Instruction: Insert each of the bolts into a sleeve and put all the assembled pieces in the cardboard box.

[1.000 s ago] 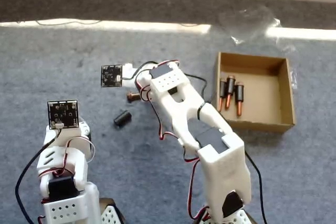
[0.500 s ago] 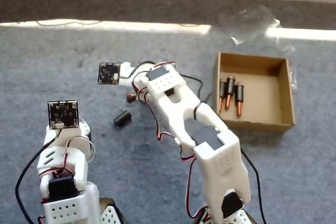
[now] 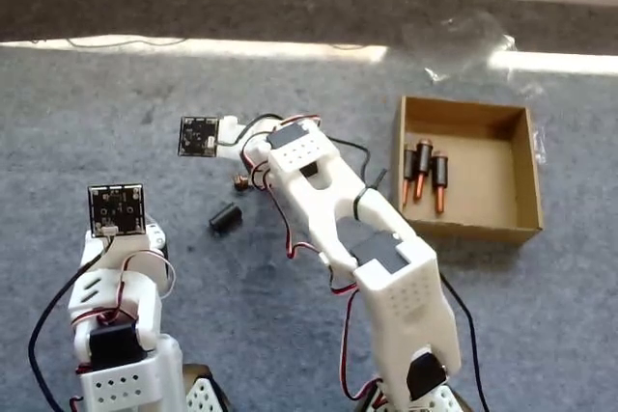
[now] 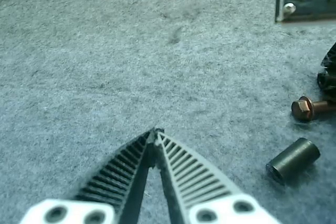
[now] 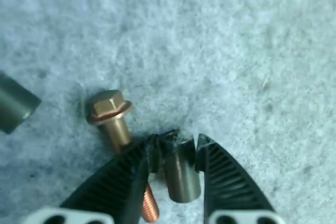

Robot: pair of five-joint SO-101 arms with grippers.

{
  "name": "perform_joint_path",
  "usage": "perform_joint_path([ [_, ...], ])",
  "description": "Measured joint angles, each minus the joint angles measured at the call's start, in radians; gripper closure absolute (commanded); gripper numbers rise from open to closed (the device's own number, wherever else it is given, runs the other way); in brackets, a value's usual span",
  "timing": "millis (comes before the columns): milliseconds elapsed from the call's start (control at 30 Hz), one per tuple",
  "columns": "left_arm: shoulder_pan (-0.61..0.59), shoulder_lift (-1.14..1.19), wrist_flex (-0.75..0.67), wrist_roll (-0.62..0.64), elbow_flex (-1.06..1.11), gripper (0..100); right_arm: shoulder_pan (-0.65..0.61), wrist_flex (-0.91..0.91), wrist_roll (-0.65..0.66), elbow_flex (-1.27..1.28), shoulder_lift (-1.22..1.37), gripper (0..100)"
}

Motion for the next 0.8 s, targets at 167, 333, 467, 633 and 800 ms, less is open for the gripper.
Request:
perform_joint_path([
  [167,0.000,0.000,0.000,0.000,0.000,100,0.000,0.060,0.000,-0.008,0.000,89.2],
  [333,0.000,0.000,0.000,0.000,0.000,100,0.006,0.075,0.000,-0.008,0.000,88.9],
  [467,0.000,0.000,0.000,0.000,0.000,100,0.017,0.078,0.000,-0.006,0.002,88.9],
  [633,0.000,0.000,0.000,0.000,0.000,100,0.023,0.081,-0.002,-0.006,0.005,89.4],
  [800,0.000,0.000,0.000,0.000,0.000,100,0.028,0.083,-0.002,-0.006,0.006,99.8],
])
